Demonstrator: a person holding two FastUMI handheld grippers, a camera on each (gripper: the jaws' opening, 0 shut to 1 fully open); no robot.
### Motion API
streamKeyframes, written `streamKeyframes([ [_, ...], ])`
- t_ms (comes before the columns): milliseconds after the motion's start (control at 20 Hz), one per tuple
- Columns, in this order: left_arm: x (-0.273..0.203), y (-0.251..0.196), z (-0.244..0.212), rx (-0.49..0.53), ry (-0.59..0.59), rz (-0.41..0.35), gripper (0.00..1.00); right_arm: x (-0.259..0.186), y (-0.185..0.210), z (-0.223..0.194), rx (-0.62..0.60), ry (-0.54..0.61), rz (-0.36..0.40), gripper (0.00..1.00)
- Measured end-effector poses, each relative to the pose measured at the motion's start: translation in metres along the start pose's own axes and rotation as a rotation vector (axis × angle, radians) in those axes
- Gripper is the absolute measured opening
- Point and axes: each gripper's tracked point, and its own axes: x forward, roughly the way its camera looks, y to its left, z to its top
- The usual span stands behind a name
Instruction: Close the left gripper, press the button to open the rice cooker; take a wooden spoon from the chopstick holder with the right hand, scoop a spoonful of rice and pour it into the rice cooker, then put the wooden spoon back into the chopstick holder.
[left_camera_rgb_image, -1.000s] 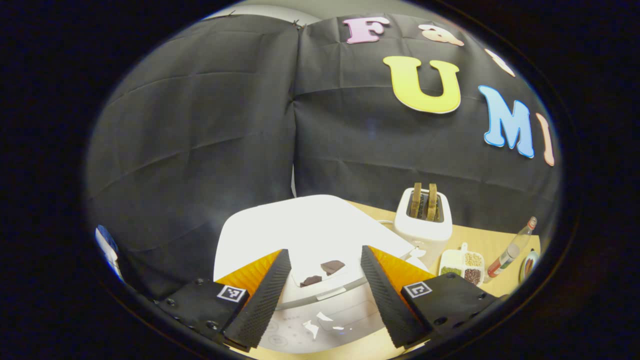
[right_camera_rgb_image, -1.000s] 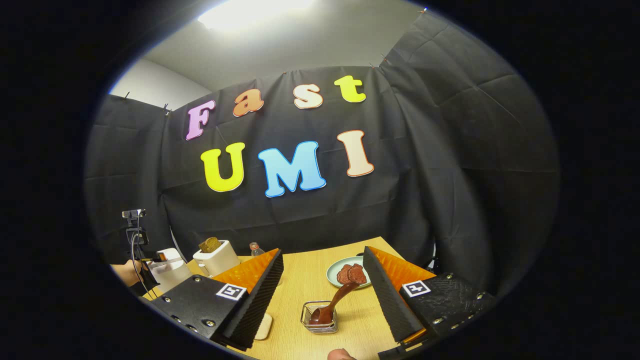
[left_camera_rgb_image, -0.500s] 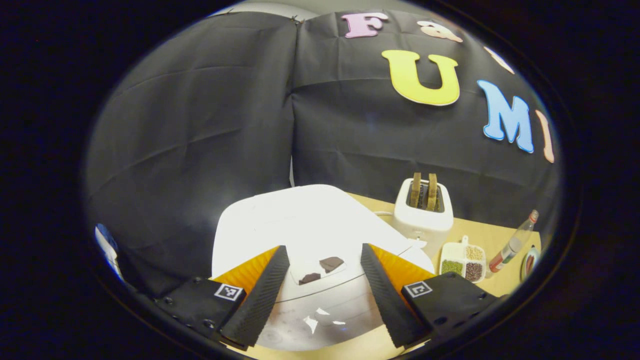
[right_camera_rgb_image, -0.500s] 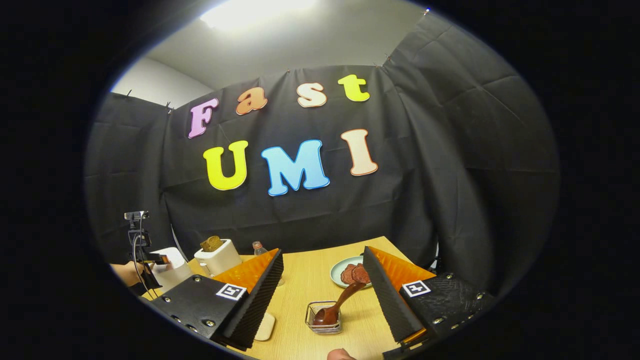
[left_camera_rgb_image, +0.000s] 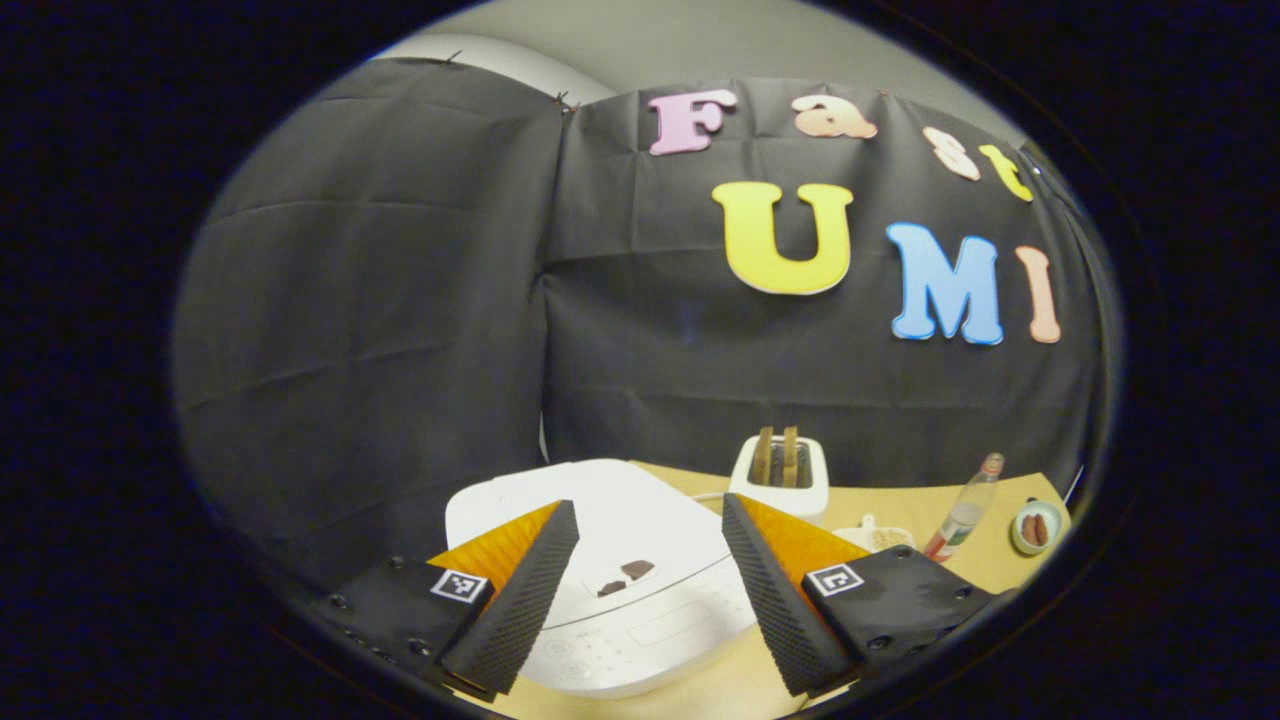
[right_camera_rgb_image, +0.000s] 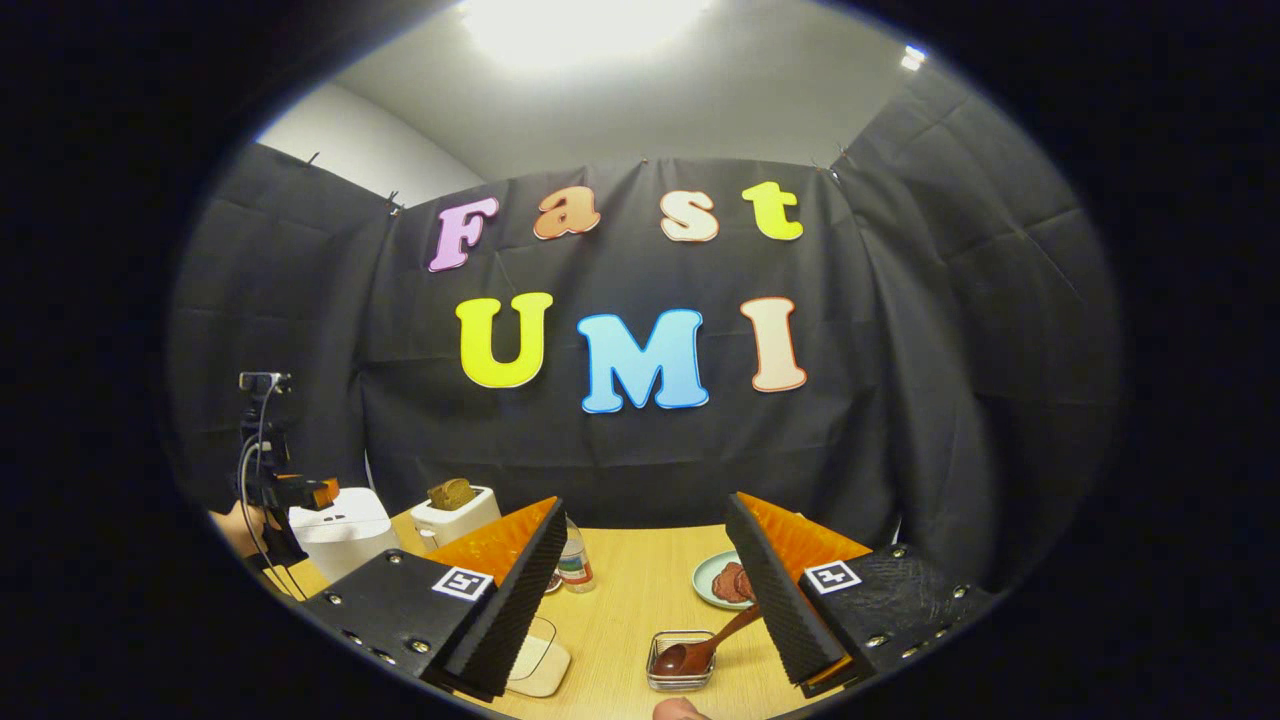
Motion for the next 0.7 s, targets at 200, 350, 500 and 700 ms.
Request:
streamKeyframes([
  [200, -0.057, -0.018, 0.041, -0.011, -0.098, -0.092, 1.0, 0.003, 0.028, 0.008, 0.034, -0.042, 0.022, 0.97],
  [350, -0.091, -0.029, 0.059, 0.003, -0.158, -0.153, 1.0, 0.004, 0.035, 0.012, 0.022, -0.066, 0.011, 0.97],
  [500, -0.125, -0.032, 0.071, 0.038, -0.21, -0.187, 0.95, 0.003, 0.042, 0.014, 0.022, -0.083, -0.005, 0.98],
  [700, -0.169, -0.048, 0.079, 0.031, -0.253, -0.243, 0.95, 0.001, 0.05, 0.009, 0.027, -0.081, -0.007, 0.97],
])
